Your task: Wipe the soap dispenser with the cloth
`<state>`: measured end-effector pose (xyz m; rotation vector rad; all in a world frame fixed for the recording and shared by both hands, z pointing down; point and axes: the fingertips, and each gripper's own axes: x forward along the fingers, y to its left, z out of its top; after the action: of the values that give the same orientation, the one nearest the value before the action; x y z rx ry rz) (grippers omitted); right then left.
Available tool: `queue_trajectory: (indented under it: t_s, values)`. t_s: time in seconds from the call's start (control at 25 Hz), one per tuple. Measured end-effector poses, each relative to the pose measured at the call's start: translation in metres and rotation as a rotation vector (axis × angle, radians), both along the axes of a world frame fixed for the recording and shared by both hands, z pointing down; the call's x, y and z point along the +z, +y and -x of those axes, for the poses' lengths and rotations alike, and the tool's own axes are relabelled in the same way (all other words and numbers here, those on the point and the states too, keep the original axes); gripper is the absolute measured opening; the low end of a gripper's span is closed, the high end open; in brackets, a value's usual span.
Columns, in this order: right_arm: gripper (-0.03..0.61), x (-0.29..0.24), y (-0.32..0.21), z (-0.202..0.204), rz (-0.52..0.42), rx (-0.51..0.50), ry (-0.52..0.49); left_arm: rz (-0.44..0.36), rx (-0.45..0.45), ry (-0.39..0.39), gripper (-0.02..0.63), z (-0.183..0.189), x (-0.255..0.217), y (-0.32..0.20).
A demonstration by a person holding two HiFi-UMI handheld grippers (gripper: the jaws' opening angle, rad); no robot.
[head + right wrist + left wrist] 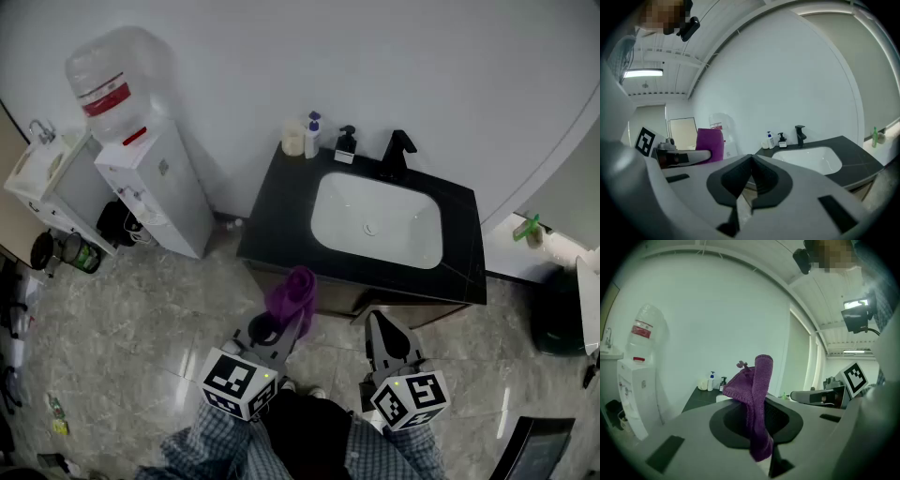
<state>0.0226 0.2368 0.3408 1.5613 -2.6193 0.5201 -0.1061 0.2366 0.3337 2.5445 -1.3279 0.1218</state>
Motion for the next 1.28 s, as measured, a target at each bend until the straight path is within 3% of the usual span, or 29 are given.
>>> queue_trajectory:
  t_s: [0.76,1.28]
  values:
    - [0.018,0.003,0.001,-0.007,0.016,0.005,-0.018,0.005,-0.013,-0.002,0.06,-0.006,0.0,0.002]
    - [0.018,-0.002,0.004,-0.038,-0.003,-0.024,-0.047,-0.007,-0.047,-0.031,0.06,-0.037,-0.006,0.015]
